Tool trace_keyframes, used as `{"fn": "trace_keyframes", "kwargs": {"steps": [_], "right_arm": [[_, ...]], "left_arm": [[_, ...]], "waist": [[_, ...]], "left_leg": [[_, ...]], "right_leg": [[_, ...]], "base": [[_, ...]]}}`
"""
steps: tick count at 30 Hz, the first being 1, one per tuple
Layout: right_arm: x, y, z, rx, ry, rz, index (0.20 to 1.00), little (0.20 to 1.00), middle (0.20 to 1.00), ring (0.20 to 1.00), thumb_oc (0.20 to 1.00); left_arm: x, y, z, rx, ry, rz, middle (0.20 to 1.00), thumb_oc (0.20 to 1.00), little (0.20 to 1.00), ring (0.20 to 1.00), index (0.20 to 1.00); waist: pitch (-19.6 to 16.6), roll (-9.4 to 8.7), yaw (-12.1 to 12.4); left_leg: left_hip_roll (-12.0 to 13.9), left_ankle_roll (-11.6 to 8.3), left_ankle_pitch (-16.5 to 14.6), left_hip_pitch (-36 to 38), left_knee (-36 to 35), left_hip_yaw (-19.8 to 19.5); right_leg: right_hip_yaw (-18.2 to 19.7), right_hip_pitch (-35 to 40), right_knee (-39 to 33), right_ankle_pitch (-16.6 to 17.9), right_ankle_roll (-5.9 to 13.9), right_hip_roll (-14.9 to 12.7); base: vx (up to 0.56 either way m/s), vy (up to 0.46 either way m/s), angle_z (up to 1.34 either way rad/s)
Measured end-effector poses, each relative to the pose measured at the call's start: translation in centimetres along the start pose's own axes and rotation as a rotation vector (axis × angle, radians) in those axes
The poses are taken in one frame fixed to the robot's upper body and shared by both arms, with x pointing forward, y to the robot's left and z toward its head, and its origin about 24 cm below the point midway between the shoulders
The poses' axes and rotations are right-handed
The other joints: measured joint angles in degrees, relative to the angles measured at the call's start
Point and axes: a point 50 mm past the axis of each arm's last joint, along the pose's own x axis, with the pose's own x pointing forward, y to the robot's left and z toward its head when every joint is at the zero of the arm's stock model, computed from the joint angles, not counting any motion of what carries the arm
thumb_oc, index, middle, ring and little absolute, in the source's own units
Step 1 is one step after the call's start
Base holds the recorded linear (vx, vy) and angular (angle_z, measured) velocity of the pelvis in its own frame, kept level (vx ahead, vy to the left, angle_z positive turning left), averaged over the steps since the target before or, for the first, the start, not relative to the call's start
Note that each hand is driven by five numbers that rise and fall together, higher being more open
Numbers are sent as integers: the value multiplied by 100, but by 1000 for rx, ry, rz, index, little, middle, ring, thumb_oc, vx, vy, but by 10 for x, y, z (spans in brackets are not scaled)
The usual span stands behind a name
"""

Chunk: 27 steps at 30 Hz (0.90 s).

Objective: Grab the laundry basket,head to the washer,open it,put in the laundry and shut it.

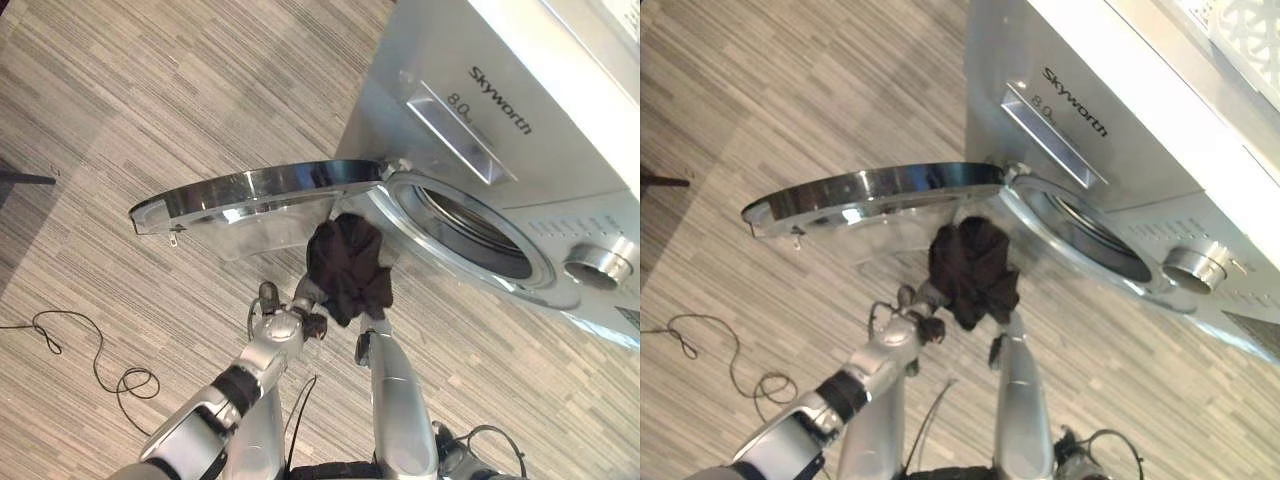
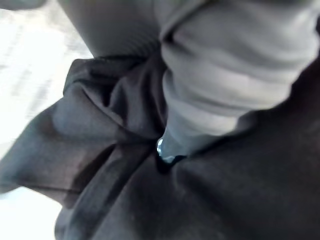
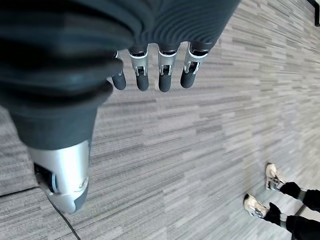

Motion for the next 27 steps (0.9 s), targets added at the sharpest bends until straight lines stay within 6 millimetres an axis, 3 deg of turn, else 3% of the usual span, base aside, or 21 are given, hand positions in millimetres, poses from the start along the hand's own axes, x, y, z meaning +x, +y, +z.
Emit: {"fn": "trace_keyframes", "kwargs": {"steps": [4,7,12,15,17,21,24,27], "right_arm": [[2,-8,15,10,-48,-42,1000,1000,1000,1000,1000],[1,-13,34,40,-133,-80,1000,1000,1000,1000,1000],[0,-13,40,84,-160,-88,1000,1000,1000,1000,1000],[1,-29,43,135,-193,-173,1000,1000,1000,1000,1000],[1,-35,50,161,-203,-200,1000,1000,1000,1000,1000],[0,-44,74,174,-267,-232,1000,1000,1000,1000,1000],[-2,-40,79,195,-277,-228,1000,1000,1000,1000,1000],[-4,-46,88,265,-307,-239,1000,1000,1000,1000,1000]], "left_arm": [[9,-2,15,7,-41,23,200,200,200,200,200],[23,-6,39,-1,-95,61,200,200,200,200,200],[31,-15,66,-46,-178,73,200,200,200,200,200],[36,-31,74,-95,-195,84,200,200,200,200,200],[44,-40,85,-102,-192,92,200,200,200,200,200],[52,-57,151,-95,-340,66,200,200,200,200,200],[51,-66,170,-165,-381,52,200,200,200,200,200],[46,-89,177,-328,-397,11,200,200,200,200,200]], "waist": [[-2,-48,-132],[-8,-208,-371],[3,-309,-652],[-5,-403,-693],[-11,-444,-801],[0,-479,-967],[-3,-472,-953],[-10,-459,-970]], "left_leg": [[92,-8,2,1,-33,125],[226,-86,-13,-92,-48,312],[457,-205,-149,-202,151,411],[584,-191,-315,-465,517,432],[599,-194,-337,-726,724,401],[504,-94,-405,-1185,1054,400],[440,-74,-415,-1206,1112,357],[354,63,-535,-1540,1463,393]], "right_leg": [[119,-97,-28,31,-33,97],[293,-317,-48,92,-99,240],[434,-463,-27,171,-193,500],[554,-654,34,161,-186,585],[578,-855,142,162,-187,584],[627,-1274,389,160,-178,467],[647,-1339,587,76,-147,384],[750,-1688,903,-15,-69,292]], "base": [[-28,-76,-19],[-17,-64,-28],[-37,-26,-28],[-90,47,-22],[-56,68,-2],[-27,73,2],[0,55,10],[10,43,1]]}}
